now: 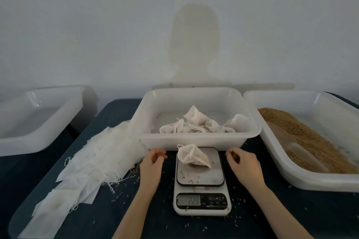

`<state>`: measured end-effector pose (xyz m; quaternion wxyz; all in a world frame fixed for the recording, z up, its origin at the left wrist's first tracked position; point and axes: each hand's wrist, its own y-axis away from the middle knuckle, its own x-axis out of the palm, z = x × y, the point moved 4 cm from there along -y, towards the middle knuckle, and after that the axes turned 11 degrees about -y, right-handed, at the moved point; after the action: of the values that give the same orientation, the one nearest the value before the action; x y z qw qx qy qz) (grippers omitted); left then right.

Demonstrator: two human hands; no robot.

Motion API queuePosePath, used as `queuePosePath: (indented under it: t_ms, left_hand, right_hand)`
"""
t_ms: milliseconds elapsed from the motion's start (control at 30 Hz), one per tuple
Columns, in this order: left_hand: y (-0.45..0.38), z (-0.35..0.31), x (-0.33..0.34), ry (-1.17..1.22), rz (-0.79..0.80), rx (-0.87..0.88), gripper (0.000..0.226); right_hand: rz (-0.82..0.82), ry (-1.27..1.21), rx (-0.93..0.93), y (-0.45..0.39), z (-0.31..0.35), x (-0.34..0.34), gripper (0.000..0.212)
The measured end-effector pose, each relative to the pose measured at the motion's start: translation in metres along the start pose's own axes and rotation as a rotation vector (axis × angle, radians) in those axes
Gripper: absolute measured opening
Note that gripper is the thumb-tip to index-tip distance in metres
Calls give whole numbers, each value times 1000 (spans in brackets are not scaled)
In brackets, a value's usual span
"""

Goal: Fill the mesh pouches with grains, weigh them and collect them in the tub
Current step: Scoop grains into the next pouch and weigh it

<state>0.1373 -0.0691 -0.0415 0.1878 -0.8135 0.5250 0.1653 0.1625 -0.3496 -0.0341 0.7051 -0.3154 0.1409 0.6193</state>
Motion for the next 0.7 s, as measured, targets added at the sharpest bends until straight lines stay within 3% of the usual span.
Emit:
queuePosePath:
  t_ms: [700]
  left_hand:
    - [0,2,2,-125,20,29,26]
  right_hand:
    - [122,0,47,-4,-8,7,9]
